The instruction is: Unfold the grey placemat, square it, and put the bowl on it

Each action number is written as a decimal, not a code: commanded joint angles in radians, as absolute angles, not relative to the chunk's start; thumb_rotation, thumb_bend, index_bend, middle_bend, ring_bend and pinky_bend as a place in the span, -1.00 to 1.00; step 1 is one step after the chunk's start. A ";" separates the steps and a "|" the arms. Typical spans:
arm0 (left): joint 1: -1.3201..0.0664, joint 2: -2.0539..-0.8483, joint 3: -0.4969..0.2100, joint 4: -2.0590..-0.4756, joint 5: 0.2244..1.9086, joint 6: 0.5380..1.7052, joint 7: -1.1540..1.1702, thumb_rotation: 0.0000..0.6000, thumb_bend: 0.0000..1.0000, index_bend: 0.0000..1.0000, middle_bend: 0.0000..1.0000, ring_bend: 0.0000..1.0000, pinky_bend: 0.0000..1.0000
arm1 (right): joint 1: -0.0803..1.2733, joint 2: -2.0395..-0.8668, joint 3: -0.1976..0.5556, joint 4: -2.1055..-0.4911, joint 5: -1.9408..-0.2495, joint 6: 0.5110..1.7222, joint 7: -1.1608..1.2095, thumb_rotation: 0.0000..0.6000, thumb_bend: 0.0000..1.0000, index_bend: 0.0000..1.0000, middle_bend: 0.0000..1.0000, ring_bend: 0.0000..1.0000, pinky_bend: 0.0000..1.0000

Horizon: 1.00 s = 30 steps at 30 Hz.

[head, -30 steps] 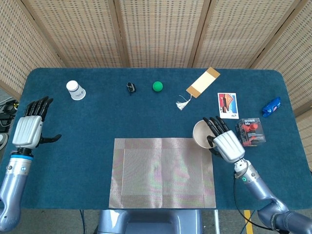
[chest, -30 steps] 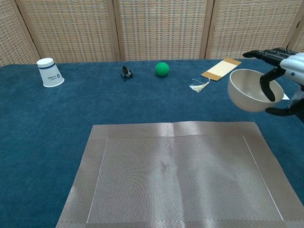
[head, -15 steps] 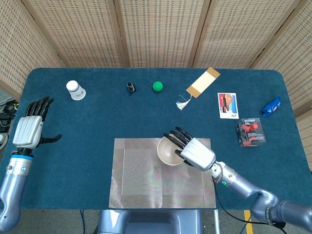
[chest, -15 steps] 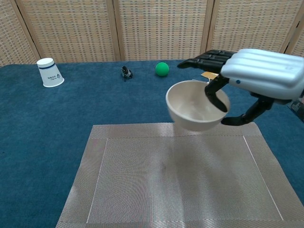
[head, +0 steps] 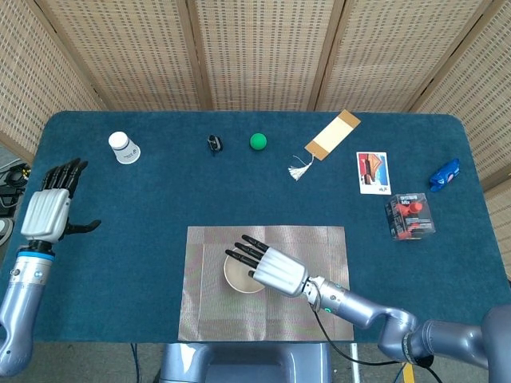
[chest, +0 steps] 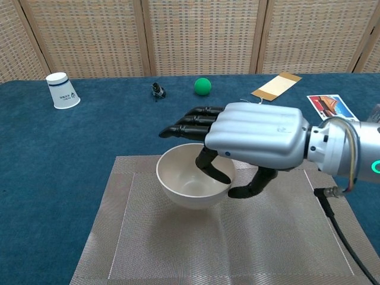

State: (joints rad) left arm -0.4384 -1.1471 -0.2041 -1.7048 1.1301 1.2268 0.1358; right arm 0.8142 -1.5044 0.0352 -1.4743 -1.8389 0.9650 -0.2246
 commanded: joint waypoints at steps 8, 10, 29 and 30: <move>-0.439 -1.149 -0.206 -1.701 1.128 1.221 0.135 1.00 -1.00 -1.00 -1.00 -1.00 -1.00 | 0.817 -1.535 0.014 -1.419 -1.836 0.970 -0.235 1.00 -0.15 0.40 -1.00 -1.00 -1.00; -0.439 -1.150 -0.206 -1.702 1.128 1.221 0.138 1.00 -1.00 -1.00 -1.00 -1.00 -1.00 | 0.814 -1.541 0.006 -1.405 -1.836 0.976 -0.233 1.00 -0.16 0.38 -1.00 -1.00 -1.00; -0.437 -1.151 -0.207 -1.704 1.134 1.218 0.138 1.00 -1.00 -1.00 -1.00 -1.00 -1.00 | 0.744 -1.445 -0.047 -1.404 -1.883 1.143 -0.268 1.00 -1.00 -0.67 -1.00 -1.00 -1.00; -0.436 -1.151 -0.206 -1.704 1.135 1.219 0.137 1.00 -1.00 -1.00 -1.00 -1.00 -1.00 | 0.735 -1.428 -0.049 -1.413 -1.887 1.162 -0.274 1.00 -1.00 -0.68 -1.00 -1.00 -1.00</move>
State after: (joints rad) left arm -0.4366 -1.1512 -0.2065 -1.7041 1.1347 1.2186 0.1375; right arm 0.7573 -1.4641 -0.0412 -1.3897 -1.8746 1.1236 -0.2621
